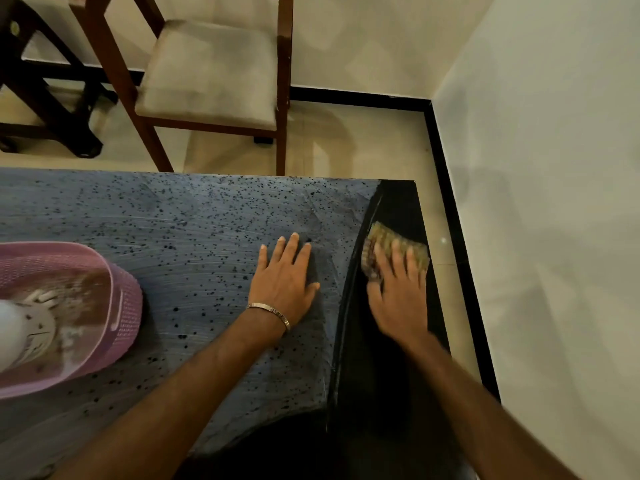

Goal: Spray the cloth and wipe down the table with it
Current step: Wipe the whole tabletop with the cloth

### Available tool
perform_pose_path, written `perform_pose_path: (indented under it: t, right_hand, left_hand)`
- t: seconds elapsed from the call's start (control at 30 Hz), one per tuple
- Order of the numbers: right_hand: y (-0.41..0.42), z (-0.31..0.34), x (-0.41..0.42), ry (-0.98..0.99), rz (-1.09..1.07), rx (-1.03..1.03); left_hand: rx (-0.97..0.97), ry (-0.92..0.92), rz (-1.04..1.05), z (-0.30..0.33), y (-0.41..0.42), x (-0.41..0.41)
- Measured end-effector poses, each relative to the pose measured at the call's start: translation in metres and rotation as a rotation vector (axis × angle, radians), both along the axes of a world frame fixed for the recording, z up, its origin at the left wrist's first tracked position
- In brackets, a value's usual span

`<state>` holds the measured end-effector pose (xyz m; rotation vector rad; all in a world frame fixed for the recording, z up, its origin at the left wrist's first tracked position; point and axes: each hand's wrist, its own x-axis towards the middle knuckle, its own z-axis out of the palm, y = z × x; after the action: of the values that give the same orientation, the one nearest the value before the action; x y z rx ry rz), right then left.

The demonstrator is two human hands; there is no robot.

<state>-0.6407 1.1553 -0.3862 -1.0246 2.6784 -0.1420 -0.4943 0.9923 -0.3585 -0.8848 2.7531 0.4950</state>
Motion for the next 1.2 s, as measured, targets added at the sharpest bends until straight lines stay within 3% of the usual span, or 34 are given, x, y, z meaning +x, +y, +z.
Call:
perform_pose_path:
  t: [0.17,0.33,0.5,0.7,0.87,0.93,1.07,1.2]
  right_hand:
    - [-0.110,-0.005,-0.080,-0.041,-0.060,0.055]
    - [-0.177,-0.003,-0.015,-0.010,0.220,0.031]
    - [-0.173,0.001,0.000,-0.040,0.422,-0.005]
    - [-0.089,-0.007,-0.111,0.025,-0.008,-0.001]
    - [-0.082,-0.006,-0.110,-0.008,-0.203,0.027]
    - [-0.107,-0.006,-0.084,0.023,-0.110,0.031]
    - [-0.160,-0.001,-0.001,-0.005,0.285,0.021]
    - [-0.165,0.002,0.047,-0.051,0.573,0.030]
  left_hand:
    - [0.006,-0.027,0.079,0.004,-0.012,0.021]
    - [-0.028,-0.089,0.178,0.003,-0.032,0.042]
    - [-0.045,-0.180,0.150,0.005,-0.038,0.045]
    - [-0.058,-0.213,0.140,0.008,-0.035,0.041]
    - [-0.049,-0.187,0.160,0.007,-0.035,0.043]
    - [-0.057,-0.182,0.157,0.006,-0.035,0.042]
    - [-0.104,-0.194,0.130,0.005,-0.034,0.042]
    - [-0.094,-0.185,0.149,0.005,-0.035,0.042]
